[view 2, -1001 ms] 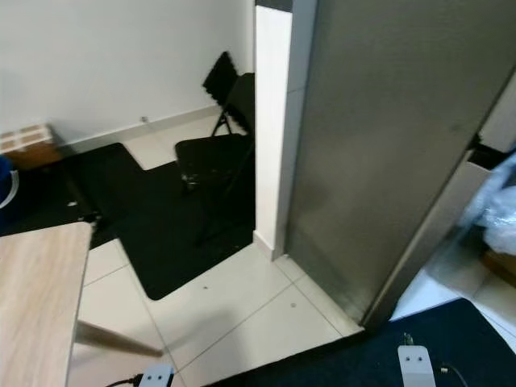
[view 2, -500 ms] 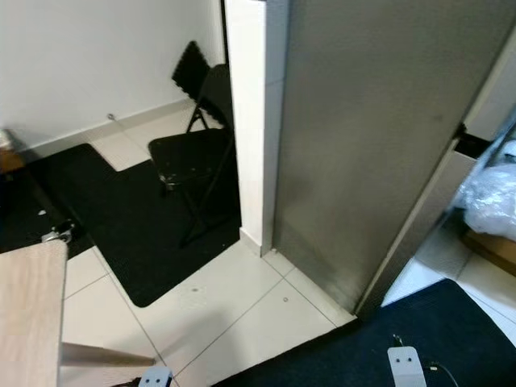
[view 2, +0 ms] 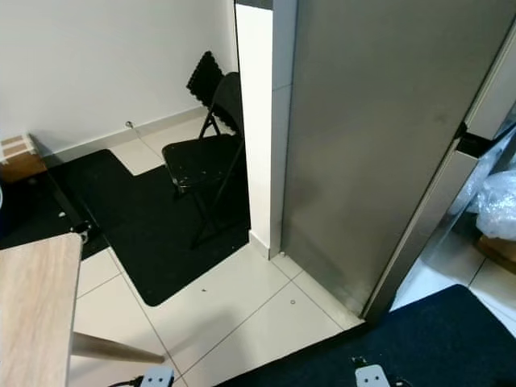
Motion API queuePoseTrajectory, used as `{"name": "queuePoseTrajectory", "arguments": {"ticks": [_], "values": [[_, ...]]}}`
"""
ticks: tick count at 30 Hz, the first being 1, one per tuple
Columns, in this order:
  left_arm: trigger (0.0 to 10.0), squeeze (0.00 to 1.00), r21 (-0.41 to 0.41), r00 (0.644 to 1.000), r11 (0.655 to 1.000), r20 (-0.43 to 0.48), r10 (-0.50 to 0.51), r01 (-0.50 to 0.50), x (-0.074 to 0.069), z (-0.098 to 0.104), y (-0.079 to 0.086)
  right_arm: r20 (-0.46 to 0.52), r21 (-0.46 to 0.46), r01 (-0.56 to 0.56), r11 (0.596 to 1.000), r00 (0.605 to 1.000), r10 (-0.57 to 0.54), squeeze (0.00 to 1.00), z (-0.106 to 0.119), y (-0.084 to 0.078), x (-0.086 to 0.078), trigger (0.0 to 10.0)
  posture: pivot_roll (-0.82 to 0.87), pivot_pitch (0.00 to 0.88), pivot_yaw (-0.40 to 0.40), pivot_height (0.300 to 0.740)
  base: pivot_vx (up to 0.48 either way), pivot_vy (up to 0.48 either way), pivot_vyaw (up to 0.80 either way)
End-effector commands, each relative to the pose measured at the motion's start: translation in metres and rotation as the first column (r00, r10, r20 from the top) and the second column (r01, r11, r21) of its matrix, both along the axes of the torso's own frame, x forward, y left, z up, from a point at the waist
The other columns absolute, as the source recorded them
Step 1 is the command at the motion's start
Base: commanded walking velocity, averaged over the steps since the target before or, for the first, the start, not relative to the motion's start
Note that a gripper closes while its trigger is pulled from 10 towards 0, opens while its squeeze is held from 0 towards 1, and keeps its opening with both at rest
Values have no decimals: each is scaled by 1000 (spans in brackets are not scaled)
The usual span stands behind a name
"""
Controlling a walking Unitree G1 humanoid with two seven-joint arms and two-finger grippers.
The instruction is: Restocking fridge
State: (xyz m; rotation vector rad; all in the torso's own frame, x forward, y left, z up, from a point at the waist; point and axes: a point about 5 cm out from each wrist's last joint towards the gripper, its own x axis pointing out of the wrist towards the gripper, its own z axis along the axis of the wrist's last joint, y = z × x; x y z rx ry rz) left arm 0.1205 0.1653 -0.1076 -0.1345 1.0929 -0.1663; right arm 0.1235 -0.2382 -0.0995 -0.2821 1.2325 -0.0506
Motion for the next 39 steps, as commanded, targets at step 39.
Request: {"name": "queuePoseTrajectory", "arguments": {"ticks": [39], "values": [[10000,0,25,1000,1000,-28,-14,14,-2,-1,5,23,11,-84,996,996,84,0,0,18,13,10000,55,0,12,740,0,0,0]]}}
